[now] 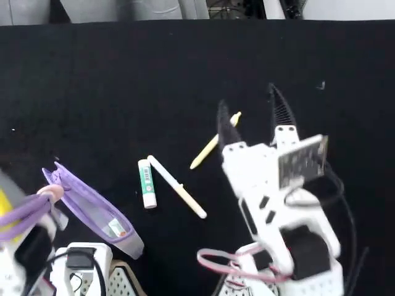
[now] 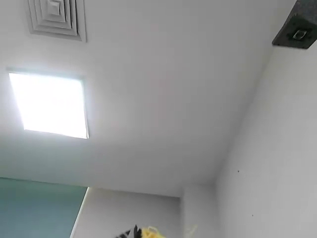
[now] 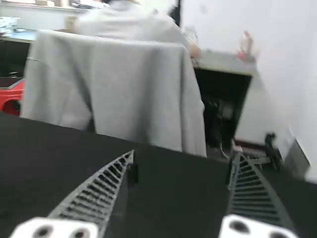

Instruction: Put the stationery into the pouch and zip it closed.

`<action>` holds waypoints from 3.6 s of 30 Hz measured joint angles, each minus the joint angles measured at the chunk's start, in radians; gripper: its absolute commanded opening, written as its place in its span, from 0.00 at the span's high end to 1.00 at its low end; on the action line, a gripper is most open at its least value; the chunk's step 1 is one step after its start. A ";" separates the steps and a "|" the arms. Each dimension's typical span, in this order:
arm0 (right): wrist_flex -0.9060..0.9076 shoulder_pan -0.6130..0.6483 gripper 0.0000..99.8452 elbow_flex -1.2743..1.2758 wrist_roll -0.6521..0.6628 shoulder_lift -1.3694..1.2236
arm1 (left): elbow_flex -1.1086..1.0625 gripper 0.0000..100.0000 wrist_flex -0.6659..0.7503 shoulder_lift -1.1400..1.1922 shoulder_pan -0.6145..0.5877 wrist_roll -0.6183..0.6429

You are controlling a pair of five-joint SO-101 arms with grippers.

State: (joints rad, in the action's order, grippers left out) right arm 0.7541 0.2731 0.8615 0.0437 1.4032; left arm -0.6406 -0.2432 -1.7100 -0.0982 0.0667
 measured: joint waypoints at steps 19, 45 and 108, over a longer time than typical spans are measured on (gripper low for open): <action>-0.199 -0.183 0.72 -0.235 -0.546 -1.120 | -0.015 0.97 0.000 0.058 0.002 0.000; 0.258 -0.192 0.99 -1.057 -0.703 -2.039 | -0.041 0.97 0.000 0.068 0.081 0.000; 0.717 0.454 0.99 -1.513 -0.091 -0.603 | -0.041 0.97 0.000 0.068 0.081 0.000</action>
State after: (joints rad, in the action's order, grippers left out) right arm 1.4707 0.7273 -0.6513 -0.0468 0.8002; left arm -0.6820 -0.2432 -1.6425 -0.0169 0.0667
